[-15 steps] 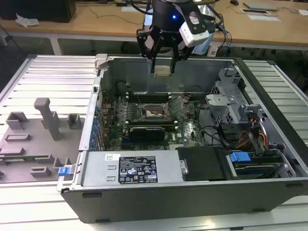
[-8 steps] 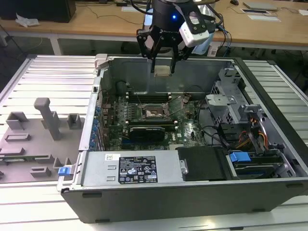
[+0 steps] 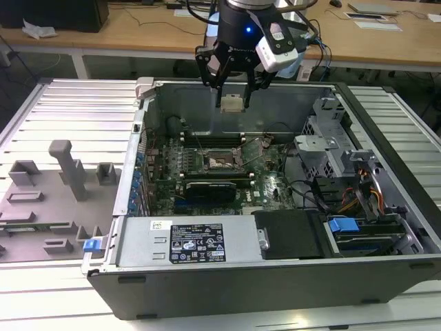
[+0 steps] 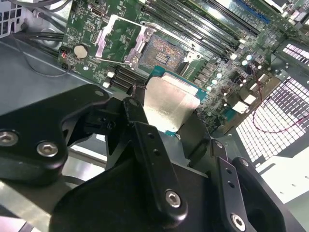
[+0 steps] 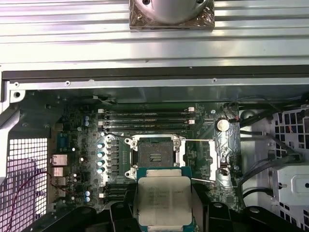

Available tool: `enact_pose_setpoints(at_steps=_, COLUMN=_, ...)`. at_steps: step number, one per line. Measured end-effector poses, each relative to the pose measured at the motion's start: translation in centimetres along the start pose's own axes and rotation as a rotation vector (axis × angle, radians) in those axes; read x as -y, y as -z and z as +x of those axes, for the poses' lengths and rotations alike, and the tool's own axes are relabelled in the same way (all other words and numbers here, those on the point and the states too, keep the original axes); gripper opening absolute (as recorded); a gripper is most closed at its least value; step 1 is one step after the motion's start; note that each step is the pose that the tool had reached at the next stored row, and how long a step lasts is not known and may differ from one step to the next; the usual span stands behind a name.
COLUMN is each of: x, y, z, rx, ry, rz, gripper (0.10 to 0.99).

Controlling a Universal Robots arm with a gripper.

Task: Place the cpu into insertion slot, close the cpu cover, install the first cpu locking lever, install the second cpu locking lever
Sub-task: 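Place the cpu into insertion slot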

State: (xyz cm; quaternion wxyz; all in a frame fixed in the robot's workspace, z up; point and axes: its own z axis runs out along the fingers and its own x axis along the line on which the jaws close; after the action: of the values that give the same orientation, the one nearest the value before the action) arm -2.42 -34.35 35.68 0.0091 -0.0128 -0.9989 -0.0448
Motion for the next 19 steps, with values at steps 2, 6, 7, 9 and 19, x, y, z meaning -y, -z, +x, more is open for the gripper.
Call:
enact_pose_setpoints(at_steps=2, x=0.02, y=-0.18, z=0.0, rx=0.0, ry=0.0, rz=0.0, gripper=0.533)
enact_pose_setpoints(at_steps=6, x=0.09, y=-0.99, z=-0.01, rx=0.0, ry=0.0, rz=0.0, gripper=0.533)
enact_pose_setpoints(at_steps=7, x=0.1, y=-1.13, z=-0.02, rx=0.0, ry=0.0, rz=0.0, gripper=0.533)
enact_pose_setpoints(at_steps=9, x=0.16, y=-1.75, z=-0.03, rx=0.0001, ry=0.0, rz=0.0, gripper=0.533)
enact_pose_setpoints(at_steps=19, x=0.39, y=-4.33, z=-0.08, rx=0.0048, ry=-0.054, rz=0.001, gripper=0.533)
